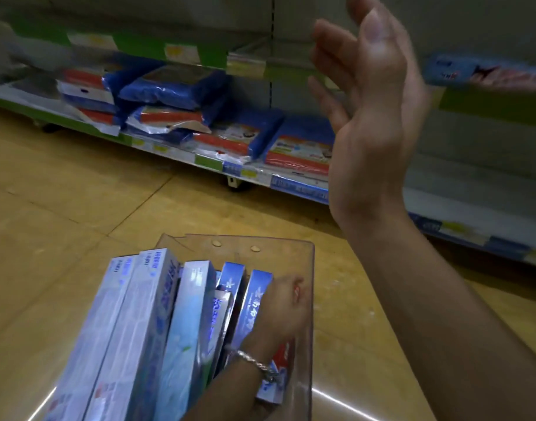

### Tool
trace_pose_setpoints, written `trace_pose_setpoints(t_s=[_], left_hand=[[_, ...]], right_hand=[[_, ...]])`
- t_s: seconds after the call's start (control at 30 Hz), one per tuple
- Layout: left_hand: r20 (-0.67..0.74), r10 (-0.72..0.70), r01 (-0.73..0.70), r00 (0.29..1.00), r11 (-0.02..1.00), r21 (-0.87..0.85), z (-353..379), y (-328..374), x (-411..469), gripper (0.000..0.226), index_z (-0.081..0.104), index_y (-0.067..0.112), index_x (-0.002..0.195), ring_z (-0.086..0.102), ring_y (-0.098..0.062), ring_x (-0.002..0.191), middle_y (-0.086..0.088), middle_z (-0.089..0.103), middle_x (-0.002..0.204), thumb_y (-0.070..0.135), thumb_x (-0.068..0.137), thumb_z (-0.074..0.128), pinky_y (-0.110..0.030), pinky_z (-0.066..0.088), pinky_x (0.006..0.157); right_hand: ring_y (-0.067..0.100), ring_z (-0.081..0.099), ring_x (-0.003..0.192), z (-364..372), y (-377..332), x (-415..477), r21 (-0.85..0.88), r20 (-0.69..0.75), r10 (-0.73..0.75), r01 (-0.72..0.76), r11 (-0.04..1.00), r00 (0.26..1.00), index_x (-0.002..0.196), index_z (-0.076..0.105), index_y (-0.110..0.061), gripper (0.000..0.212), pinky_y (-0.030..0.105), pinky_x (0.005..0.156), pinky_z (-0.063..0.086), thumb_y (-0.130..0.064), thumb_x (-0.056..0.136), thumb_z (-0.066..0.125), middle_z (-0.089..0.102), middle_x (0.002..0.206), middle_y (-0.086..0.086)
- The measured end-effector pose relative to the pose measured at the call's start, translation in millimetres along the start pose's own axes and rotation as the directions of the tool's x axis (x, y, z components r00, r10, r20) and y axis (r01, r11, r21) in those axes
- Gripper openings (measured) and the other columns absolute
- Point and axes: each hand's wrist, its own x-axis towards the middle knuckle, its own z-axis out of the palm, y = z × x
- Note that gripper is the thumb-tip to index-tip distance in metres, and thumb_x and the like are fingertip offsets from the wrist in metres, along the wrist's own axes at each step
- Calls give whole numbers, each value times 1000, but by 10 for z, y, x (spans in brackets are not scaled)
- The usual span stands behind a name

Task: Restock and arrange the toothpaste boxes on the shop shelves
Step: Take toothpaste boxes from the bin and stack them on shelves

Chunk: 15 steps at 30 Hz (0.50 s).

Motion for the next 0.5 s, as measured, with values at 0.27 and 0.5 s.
trace_pose_setpoints(t_s=[0.27, 0.5], left_hand=[[21, -2, -12, 1000, 763, 646, 289, -288, 57, 58, 52, 1, 119, 66, -39, 96, -25, 65, 111, 29, 69, 59, -37, 56, 72], [-93, -21, 60, 995, 898, 435, 193, -243, 94, 61, 32, 19, 121, 60, -33, 79, -6, 50, 101, 47, 77, 64, -39, 46, 72]], right_hand=[[23, 61, 107, -122, -4, 15, 10, -2, 21, -21, 1000, 1000, 117, 50, -2, 37, 34, 95, 51, -24, 88, 47, 62, 106, 13], [11, 62, 101, -287, 40, 2, -57, -18, 55, -56, 997, 998, 125, 48, -4, 41, 33, 92, 52, -23, 89, 45, 63, 102, 2]])
